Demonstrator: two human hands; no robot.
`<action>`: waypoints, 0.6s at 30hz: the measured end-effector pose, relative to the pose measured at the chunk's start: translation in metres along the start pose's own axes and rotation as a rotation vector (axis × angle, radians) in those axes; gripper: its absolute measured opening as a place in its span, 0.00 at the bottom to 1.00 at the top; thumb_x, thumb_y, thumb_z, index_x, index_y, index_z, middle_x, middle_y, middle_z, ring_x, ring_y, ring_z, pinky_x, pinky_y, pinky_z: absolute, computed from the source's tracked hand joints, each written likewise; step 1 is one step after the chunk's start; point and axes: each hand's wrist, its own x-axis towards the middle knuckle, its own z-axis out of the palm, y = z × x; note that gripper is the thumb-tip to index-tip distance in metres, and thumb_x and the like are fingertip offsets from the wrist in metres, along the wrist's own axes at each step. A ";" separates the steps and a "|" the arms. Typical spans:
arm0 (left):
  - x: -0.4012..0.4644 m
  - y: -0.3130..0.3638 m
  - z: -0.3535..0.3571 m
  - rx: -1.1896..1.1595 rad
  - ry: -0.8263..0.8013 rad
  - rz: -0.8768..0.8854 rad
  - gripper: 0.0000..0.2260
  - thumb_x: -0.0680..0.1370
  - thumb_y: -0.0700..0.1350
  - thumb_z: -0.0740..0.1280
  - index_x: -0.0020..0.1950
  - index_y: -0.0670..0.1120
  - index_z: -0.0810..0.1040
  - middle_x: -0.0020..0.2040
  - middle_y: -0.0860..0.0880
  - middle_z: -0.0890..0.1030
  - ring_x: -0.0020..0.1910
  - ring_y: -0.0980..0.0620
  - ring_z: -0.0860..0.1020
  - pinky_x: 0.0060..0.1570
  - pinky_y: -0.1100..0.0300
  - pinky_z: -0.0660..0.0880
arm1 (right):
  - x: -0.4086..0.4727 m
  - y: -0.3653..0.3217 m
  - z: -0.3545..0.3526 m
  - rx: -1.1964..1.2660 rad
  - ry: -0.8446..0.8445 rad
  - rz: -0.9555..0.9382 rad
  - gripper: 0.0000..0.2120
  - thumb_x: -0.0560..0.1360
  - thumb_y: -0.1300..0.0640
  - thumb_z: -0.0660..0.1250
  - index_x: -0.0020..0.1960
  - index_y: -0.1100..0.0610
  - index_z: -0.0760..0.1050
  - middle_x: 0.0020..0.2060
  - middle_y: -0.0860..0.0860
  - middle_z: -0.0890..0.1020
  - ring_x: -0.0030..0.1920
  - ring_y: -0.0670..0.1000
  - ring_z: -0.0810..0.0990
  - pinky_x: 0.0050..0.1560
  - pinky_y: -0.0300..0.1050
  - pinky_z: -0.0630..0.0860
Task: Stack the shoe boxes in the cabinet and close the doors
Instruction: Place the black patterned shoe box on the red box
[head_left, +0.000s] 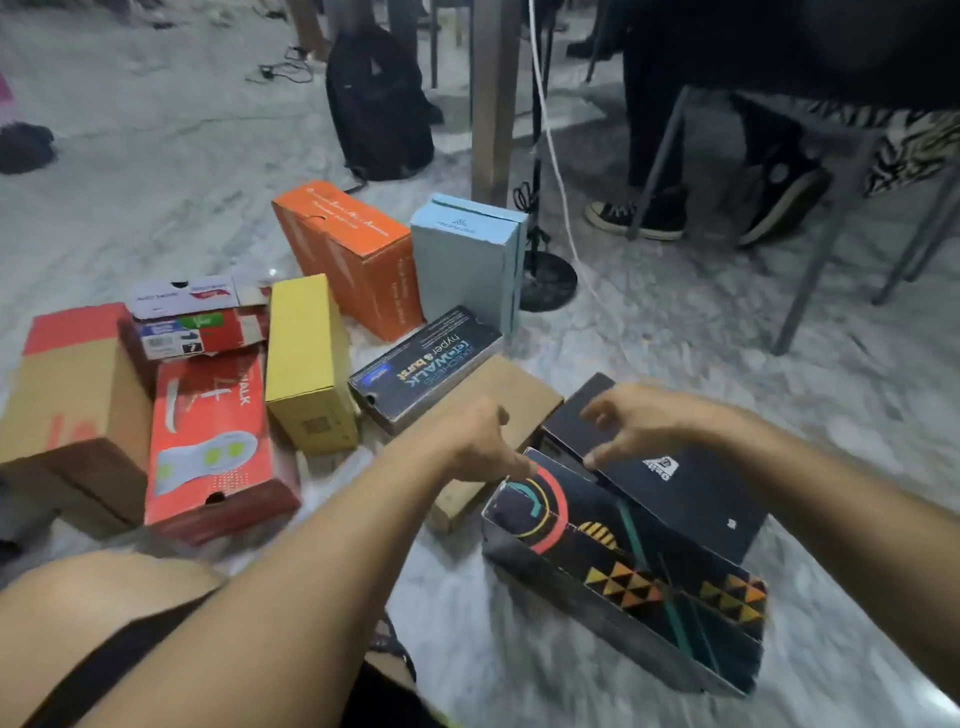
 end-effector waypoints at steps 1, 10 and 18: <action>0.006 0.004 0.013 -0.018 -0.008 -0.010 0.35 0.73 0.54 0.73 0.75 0.43 0.64 0.72 0.46 0.71 0.68 0.46 0.71 0.65 0.56 0.69 | -0.006 0.013 0.008 -0.011 -0.024 0.032 0.40 0.67 0.40 0.75 0.73 0.53 0.66 0.68 0.51 0.74 0.65 0.52 0.75 0.65 0.49 0.73; 0.037 -0.033 0.071 -0.112 -0.166 -0.199 0.08 0.70 0.39 0.66 0.49 0.42 0.78 0.43 0.47 0.80 0.43 0.48 0.79 0.38 0.59 0.76 | -0.048 0.059 0.135 -0.010 -0.203 0.256 0.76 0.52 0.38 0.82 0.74 0.46 0.24 0.72 0.51 0.23 0.77 0.62 0.36 0.72 0.64 0.60; 0.042 -0.043 0.077 -0.151 -0.191 -0.200 0.10 0.66 0.38 0.70 0.46 0.41 0.79 0.40 0.46 0.79 0.39 0.49 0.78 0.28 0.63 0.73 | -0.035 0.064 0.150 -0.152 -0.032 0.166 0.70 0.54 0.52 0.79 0.74 0.43 0.27 0.74 0.48 0.48 0.71 0.56 0.57 0.56 0.64 0.74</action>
